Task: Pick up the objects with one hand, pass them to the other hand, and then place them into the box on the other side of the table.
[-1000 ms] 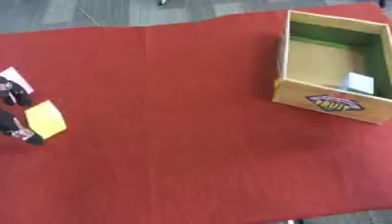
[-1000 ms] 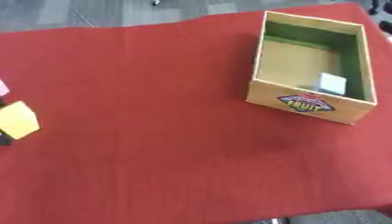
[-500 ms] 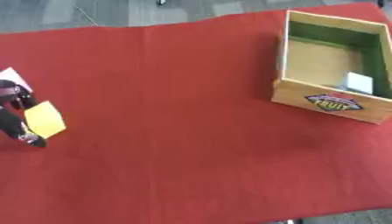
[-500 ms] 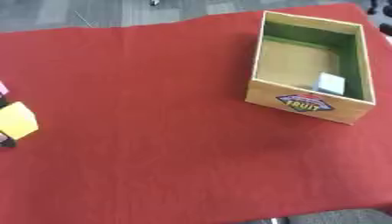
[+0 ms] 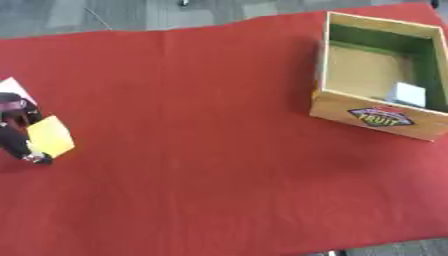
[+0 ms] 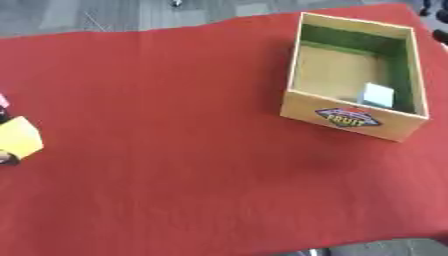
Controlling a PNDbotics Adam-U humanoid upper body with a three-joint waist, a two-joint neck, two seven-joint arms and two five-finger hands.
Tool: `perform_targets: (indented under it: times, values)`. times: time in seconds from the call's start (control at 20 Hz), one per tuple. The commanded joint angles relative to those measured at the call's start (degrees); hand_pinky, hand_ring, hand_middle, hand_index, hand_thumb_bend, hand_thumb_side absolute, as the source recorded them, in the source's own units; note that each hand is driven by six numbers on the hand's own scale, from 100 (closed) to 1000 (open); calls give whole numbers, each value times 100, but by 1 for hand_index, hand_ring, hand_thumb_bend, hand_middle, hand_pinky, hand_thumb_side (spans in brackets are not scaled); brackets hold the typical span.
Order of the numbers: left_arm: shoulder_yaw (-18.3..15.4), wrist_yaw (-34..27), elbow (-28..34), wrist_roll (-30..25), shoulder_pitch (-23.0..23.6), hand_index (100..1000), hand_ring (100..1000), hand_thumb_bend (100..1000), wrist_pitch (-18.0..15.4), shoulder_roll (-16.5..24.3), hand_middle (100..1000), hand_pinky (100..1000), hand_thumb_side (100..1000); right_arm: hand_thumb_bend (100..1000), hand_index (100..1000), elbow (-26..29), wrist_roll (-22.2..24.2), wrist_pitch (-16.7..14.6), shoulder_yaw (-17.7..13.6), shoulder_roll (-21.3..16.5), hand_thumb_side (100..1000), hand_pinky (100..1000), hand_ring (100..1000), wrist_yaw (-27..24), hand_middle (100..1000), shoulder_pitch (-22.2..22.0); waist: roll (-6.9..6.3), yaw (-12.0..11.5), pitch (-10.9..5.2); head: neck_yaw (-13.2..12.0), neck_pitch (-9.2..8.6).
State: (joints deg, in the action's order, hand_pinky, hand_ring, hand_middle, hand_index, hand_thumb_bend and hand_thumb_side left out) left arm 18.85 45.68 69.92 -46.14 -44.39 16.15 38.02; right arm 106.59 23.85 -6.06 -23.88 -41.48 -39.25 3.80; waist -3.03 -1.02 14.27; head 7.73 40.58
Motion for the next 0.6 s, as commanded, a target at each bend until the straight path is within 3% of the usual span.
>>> perform_targets:
  times: [0.05, 0.3, 0.6]
  values:
    - [-64, 49, 14, 34, -133, 651, 794, 542, 83, 88, 715, 786, 168, 100, 1000, 41, 56, -15, -44, -105, 480, 992, 1000, 53, 895, 23, 15, 12, -98, 13, -78]
    - [-53, 55, -6, 72, -136, 617, 777, 481, 158, 52, 679, 781, 174, 100, 1000, 36, 94, -22, -43, -92, 477, 994, 1000, 94, 895, 16, 15, 20, -92, 13, -79]
    - [-58, 32, 39, 42, -152, 551, 752, 341, 176, 67, 653, 770, 100, 100, 1000, 38, 105, -26, -38, -110, 472, 995, 1000, 112, 895, 18, 14, 11, -97, 22, -68]
